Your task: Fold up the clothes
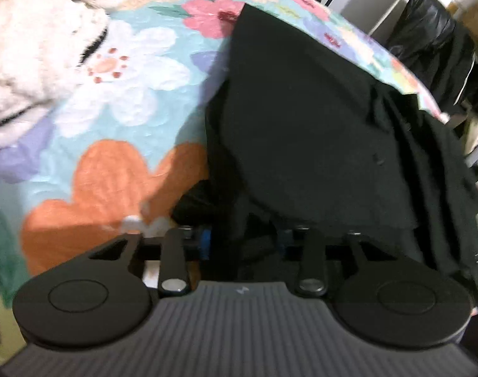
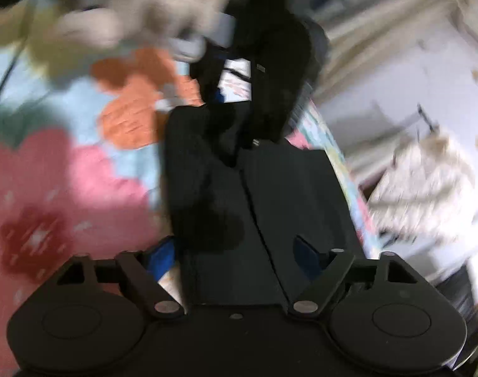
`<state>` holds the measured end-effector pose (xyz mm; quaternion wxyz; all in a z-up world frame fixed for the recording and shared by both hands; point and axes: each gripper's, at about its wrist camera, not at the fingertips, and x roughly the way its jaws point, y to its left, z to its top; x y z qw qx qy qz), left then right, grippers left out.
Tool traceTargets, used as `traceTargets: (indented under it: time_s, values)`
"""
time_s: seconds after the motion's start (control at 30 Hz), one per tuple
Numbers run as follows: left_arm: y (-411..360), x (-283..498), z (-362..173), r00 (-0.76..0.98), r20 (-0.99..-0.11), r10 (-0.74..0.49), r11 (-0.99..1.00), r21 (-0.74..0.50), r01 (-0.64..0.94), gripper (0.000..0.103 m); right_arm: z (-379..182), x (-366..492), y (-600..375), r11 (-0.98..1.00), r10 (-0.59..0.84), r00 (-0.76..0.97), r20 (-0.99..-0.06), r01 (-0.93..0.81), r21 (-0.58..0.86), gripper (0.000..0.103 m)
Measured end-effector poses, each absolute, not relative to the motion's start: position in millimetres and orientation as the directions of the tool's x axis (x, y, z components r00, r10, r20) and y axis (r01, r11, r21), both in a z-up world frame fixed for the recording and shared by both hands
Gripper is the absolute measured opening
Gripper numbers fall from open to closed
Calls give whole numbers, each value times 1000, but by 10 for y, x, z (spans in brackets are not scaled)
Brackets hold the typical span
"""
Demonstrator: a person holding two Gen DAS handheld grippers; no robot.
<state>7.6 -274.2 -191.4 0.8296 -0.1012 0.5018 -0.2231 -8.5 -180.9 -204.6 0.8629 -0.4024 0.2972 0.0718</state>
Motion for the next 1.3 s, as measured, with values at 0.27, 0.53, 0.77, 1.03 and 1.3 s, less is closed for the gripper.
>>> traceTargets:
  time_s: [0.27, 0.53, 0.77, 1.03, 1.3]
  values:
    - [-2877, 213, -1725, 389, -748, -538, 843, -460, 279, 18, -1911, 285, -1988, 825, -11, 817, -577, -319, -467, 88]
    - [-2942, 331, -1724, 392, -741, -545, 838, -493, 233, 18, -1862, 607, -1927, 851, 114, 833, -541, -363, -380, 89]
    - [-2803, 309, -1577, 410, -751, -517, 856, -459, 239, 18, -2055, 1055, -2079, 900, 85, 764, -639, -335, -280, 70]
    - [-2420, 434, -1511, 507, -652, -563, 798, -589, 129, 42, -1942, 1164, -2873, 952, 307, 736, -603, -237, 195, 6]
    - [-2572, 1024, -1961, 454, -696, -557, 798, -599, 61, 71, -1907, 1161, -3031, 949, 312, 735, -602, -208, 238, 6]
